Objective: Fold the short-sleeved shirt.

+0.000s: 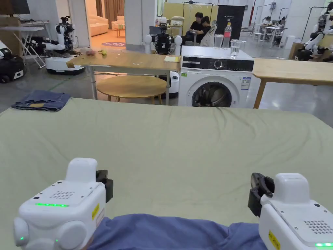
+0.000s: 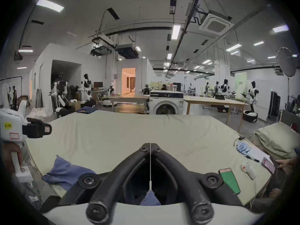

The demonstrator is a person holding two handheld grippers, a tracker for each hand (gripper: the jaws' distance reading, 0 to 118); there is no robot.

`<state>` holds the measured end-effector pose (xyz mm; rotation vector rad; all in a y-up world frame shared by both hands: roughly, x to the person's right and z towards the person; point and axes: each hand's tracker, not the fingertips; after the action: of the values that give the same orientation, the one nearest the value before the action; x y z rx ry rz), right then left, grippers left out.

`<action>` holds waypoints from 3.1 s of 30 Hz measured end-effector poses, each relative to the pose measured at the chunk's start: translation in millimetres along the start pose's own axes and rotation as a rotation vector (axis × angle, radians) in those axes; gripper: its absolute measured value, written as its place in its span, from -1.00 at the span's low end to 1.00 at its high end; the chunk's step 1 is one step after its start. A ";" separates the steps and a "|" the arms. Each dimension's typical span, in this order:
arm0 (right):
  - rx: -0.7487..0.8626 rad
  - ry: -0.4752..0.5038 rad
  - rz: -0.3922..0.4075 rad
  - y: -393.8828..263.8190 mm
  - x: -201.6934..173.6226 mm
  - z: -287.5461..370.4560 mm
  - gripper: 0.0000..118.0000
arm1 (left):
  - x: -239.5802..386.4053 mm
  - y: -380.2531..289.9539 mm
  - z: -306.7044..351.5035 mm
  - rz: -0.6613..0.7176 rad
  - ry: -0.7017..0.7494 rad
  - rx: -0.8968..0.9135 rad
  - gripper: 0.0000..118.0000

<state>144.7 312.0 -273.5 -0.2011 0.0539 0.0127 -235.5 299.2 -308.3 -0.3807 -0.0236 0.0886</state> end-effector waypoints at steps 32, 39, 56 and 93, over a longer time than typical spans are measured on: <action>-0.120 0.028 -0.035 -30.4 -15.2 -25.5 -1.00 | -135.6 -121.6 -59.8 0.904 -0.211 -0.229 -0.84; -0.127 0.029 -0.055 -37.8 -12.6 -30.3 -1.00 | -100.3 -62.0 -38.2 0.378 -0.071 -0.203 -0.84; -0.053 0.153 0.025 -44.5 9.7 -11.1 -1.00 | 164.9 -107.1 -54.4 -0.299 -0.201 -0.229 0.37; -0.022 0.168 0.001 -15.5 34.3 -2.2 -1.00 | 106.6 -115.8 -39.7 0.344 -0.358 -0.296 -1.00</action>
<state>179.2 296.6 -274.5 -0.2233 0.2210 -0.0026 -118.2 187.2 -301.4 -0.6588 -0.3277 0.4969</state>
